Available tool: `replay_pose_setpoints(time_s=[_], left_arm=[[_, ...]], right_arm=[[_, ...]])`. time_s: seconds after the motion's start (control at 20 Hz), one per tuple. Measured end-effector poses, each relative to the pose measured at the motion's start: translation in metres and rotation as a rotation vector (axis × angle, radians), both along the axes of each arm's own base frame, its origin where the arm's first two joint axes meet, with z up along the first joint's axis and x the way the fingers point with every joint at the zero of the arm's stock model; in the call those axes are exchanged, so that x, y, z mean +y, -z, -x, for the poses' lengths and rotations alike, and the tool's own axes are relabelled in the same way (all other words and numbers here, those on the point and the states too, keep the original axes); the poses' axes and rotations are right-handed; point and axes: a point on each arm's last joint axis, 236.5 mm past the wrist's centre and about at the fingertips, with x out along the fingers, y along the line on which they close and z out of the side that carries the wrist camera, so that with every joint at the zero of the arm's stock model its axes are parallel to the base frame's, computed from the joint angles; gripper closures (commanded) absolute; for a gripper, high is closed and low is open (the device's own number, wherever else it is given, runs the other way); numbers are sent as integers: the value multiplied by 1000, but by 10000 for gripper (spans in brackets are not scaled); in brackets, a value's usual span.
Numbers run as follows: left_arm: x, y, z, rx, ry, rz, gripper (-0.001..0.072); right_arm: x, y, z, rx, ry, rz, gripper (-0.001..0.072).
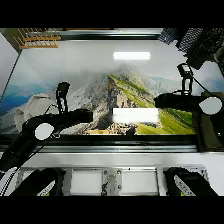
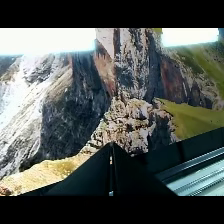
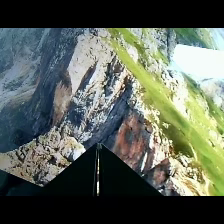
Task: Fold the clothes and pants, and hang the long-sleeved shirts on hangers.
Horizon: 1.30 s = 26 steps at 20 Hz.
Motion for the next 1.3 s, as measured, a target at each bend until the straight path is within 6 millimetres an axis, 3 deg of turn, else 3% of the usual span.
replay_pose_setpoints(time_s=[0.6,0.65,0.7,0.75,0.8,0.9,1.05,1.2,1.3], left_arm=[[0,0,0,-1,0,2,700],[0,-1,-1,-5,-3,4,550],[2,-2,-3,-15,-6,-3,109],[7,-2,-7,-31,-9,-25,-6],[16,-3,-13,-48,-19,-56,-7],[51,-1,-28,-74,-71,-148,-7],[131,11,-46,-35,-239,-274,-7],[219,37,-44,102,-447,-343,-7],[264,62,-34,222,-566,-347,-7]], right_arm=[[0,0,0,0,0,0,693],[0,0,0,0,0,0,693],[0,0,0,0,0,0,694],[0,0,0,0,0,0,694],[0,0,0,0,0,0,693],[0,0,0,0,0,0,693],[0,0,0,0,0,0,693],[0,0,0,0,0,0,693],[0,0,0,0,0,0,694]])
